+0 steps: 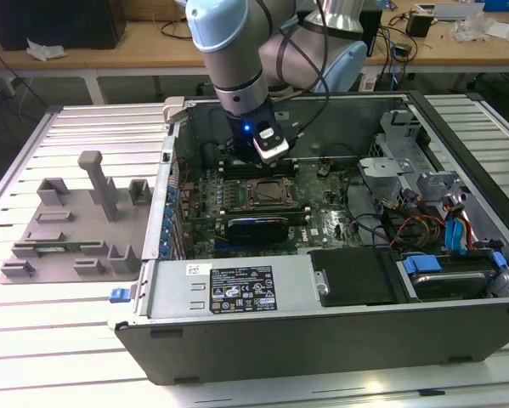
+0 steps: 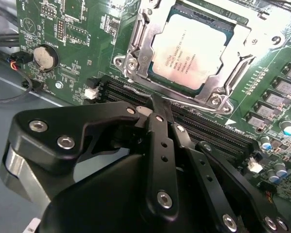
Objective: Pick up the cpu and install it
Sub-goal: 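Install the first cpu locking lever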
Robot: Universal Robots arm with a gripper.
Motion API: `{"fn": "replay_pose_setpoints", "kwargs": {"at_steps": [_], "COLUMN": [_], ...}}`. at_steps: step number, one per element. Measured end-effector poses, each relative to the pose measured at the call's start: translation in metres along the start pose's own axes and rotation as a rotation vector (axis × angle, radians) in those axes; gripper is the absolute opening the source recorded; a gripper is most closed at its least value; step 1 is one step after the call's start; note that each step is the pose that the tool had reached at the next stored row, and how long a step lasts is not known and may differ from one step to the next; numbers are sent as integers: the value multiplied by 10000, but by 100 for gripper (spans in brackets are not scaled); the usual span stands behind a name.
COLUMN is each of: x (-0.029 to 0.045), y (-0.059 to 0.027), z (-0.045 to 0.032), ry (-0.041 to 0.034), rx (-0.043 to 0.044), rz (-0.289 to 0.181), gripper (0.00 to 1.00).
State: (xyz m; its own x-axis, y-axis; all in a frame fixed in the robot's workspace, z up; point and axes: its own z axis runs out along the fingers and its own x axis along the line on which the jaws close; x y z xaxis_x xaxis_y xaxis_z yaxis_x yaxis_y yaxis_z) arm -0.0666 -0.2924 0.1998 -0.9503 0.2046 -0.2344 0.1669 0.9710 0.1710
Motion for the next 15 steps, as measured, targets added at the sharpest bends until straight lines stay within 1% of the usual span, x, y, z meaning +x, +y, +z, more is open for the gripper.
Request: {"fn": "replay_pose_setpoints", "kwargs": {"at_steps": [4, 7, 10, 14, 15], "x": [2, 1, 0, -3, -3], "y": [-28, -48, -61, -67, -66], "z": [16, 25, 30, 35, 41], "ry": [-110, -171, -189, -194, -166], "rx": [-16, -23, -14, -8, -264], "rz": [10, 21, 44, 97, 168], "gripper": [11, 11, 11, 11, 11]}}
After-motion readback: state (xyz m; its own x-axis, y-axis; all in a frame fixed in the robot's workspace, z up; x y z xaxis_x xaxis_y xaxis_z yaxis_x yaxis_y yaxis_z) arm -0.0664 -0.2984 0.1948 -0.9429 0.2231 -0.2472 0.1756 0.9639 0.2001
